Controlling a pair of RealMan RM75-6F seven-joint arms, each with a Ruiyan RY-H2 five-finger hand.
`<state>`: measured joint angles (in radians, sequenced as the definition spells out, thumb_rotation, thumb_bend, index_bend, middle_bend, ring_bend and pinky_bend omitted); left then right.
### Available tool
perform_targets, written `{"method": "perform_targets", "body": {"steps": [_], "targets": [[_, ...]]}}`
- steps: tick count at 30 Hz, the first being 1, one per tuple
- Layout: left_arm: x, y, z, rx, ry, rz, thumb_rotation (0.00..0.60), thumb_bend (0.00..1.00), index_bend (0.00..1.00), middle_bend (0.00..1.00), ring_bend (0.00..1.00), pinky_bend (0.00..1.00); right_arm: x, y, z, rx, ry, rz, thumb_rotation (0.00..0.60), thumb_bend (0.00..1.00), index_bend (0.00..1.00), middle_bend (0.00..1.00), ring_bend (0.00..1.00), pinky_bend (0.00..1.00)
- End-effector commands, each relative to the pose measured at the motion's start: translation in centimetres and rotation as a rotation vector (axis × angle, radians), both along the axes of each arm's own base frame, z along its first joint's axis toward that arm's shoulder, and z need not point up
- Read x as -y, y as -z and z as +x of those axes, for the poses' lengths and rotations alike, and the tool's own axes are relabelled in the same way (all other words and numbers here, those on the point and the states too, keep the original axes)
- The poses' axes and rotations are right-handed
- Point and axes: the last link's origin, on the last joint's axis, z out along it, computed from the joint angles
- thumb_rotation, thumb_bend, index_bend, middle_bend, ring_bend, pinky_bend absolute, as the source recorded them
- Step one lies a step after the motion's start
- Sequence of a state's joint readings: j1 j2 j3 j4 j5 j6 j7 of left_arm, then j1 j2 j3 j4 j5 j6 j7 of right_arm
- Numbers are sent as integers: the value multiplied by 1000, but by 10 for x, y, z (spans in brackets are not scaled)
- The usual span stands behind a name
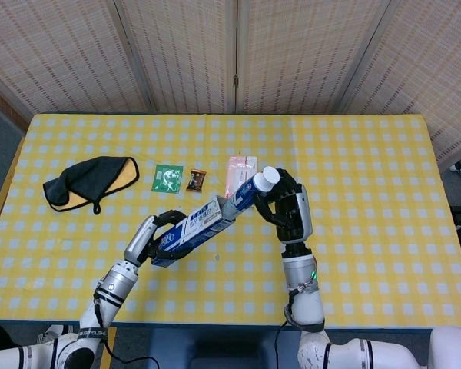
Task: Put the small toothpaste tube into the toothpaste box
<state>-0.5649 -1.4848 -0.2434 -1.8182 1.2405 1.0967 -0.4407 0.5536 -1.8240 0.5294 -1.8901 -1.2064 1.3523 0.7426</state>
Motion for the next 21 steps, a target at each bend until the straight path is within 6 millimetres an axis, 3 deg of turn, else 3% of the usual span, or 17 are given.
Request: {"method": "perform_targets", "body": {"steps": [1, 21], "targets": [[1, 1, 2, 15, -9, 5, 600, 258, 549, 523, 475, 311, 4, 10, -5, 15, 19, 30, 600, 455, 756, 625, 676, 951], [-1, -15, 6, 79, -23, 54, 600, 258, 550, 523, 476, 311, 11, 30, -22, 48, 75, 66, 600, 454, 756, 625, 676, 951]]}}
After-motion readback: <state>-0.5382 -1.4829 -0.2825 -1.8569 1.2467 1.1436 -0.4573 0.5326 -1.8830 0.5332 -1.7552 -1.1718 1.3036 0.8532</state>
